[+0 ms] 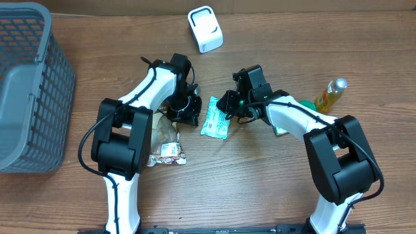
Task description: Scan the item barcode
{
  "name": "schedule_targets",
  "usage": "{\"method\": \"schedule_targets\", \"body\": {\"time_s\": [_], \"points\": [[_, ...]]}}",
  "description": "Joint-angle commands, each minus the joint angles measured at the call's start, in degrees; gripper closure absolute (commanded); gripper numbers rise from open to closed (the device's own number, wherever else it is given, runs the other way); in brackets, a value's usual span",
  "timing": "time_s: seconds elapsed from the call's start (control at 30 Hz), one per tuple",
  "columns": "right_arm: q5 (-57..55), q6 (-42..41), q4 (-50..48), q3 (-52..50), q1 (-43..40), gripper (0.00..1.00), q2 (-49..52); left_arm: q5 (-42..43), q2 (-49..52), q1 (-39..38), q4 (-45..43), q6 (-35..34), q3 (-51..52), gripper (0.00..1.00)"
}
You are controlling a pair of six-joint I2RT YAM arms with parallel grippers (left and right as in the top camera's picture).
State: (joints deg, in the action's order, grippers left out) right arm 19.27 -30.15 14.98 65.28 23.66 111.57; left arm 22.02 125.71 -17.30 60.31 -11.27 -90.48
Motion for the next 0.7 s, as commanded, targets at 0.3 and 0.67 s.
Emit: {"method": "schedule_targets", "body": {"time_s": [0.3, 0.67], "points": [[12.09, 7.3, 2.43, 5.79, -2.71, 0.56, -3.91, 16.37, 0.48, 1.05, -0.96, 3.54, -4.79, 0.96], [2.78, 7.3, 3.34, 5.22, -2.99, 0.43, -2.86, 13.97, 0.5, 0.17, 1.36, 3.58, -4.79, 0.78]]}}
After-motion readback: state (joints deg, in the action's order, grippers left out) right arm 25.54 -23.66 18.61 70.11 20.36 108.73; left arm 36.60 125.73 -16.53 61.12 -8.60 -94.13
